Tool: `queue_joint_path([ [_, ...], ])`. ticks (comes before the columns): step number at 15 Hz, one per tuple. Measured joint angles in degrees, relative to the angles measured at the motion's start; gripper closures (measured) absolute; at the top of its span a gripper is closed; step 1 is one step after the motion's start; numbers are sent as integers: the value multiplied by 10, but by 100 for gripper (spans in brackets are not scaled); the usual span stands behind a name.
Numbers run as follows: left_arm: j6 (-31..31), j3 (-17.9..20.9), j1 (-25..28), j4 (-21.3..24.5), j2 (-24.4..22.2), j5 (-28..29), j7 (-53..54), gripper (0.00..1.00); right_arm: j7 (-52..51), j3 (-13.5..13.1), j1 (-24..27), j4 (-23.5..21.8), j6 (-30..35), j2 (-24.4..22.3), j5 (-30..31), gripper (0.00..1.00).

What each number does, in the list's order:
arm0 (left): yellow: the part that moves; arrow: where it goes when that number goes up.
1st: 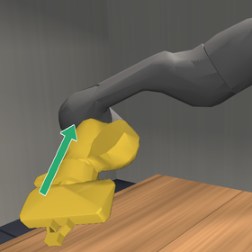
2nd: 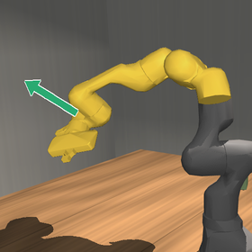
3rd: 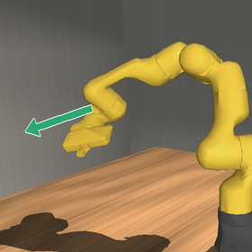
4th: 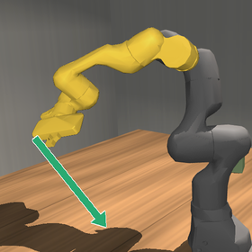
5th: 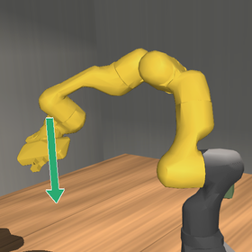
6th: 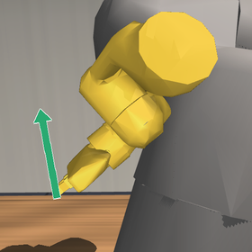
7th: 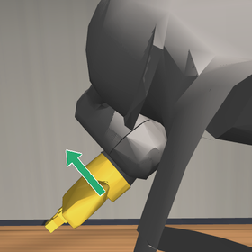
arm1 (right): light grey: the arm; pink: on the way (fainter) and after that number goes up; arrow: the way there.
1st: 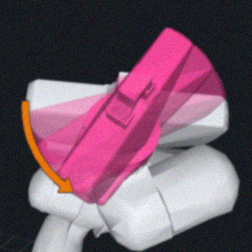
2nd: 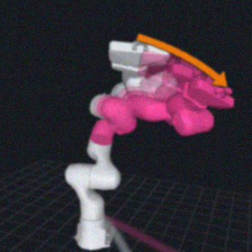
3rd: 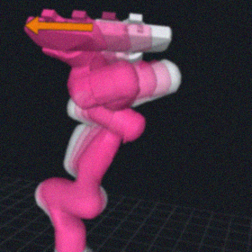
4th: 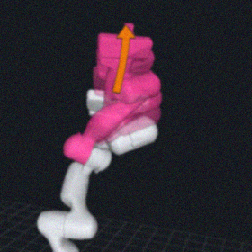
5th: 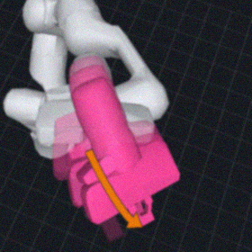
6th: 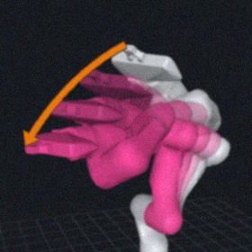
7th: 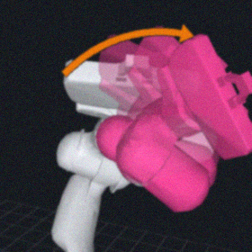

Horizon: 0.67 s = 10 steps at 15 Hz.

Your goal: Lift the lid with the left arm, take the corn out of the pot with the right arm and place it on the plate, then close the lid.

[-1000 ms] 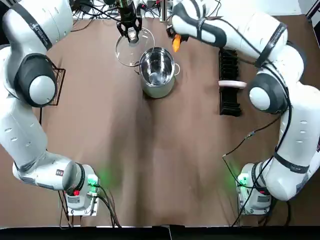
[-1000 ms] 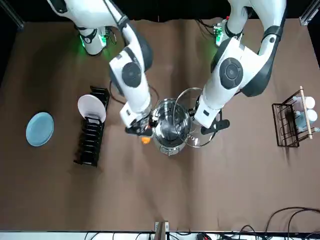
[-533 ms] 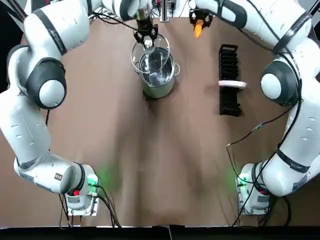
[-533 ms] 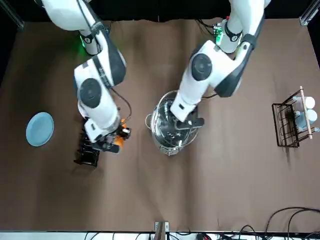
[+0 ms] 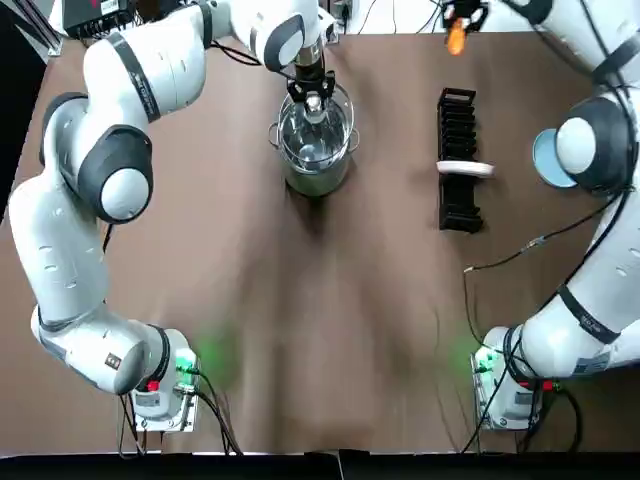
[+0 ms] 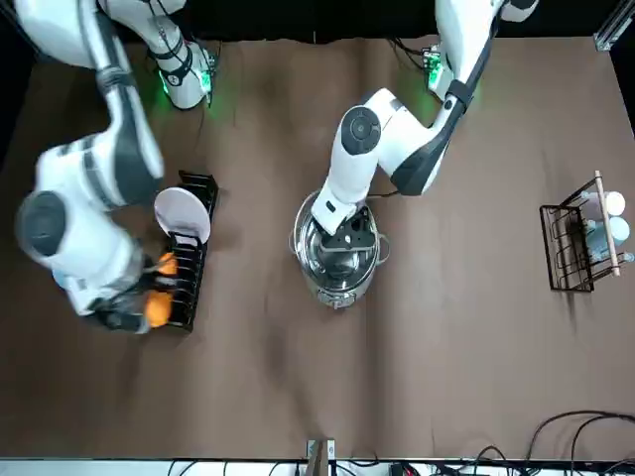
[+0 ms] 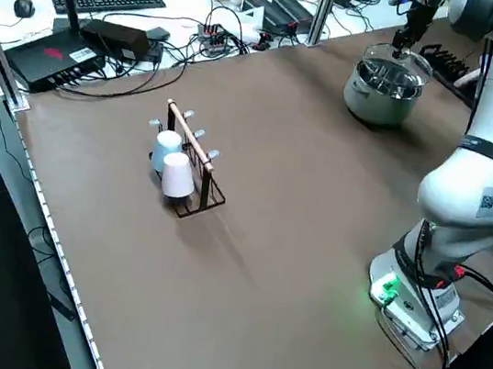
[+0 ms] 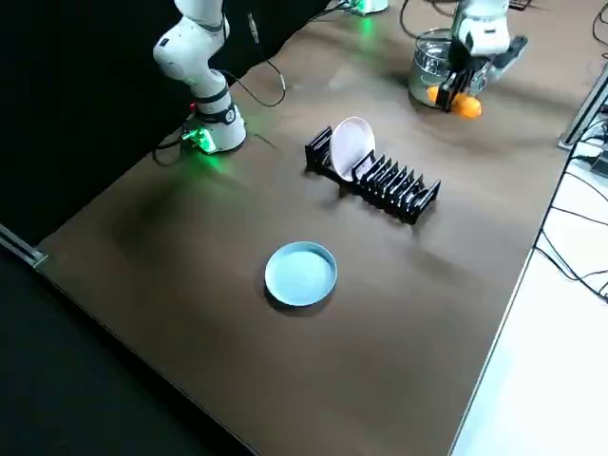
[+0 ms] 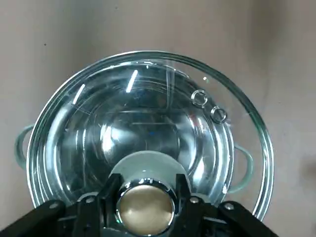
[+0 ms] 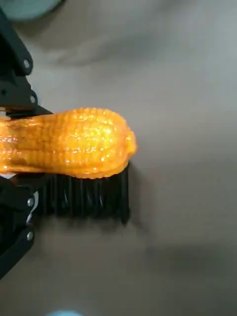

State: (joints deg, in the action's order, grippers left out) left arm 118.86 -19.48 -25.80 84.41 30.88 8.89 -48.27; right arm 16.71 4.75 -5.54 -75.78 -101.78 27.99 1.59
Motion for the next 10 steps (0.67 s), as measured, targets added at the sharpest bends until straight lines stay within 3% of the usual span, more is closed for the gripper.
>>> queue_joint_path([
  [7,2,5,-22,0,23,34,0,50,-207,-1,166,-74,-9,-10,-4,59],
  [10,2,6,-22,0,23,35,0,50,-252,-1,223,-121,-69,-10,-3,59],
])
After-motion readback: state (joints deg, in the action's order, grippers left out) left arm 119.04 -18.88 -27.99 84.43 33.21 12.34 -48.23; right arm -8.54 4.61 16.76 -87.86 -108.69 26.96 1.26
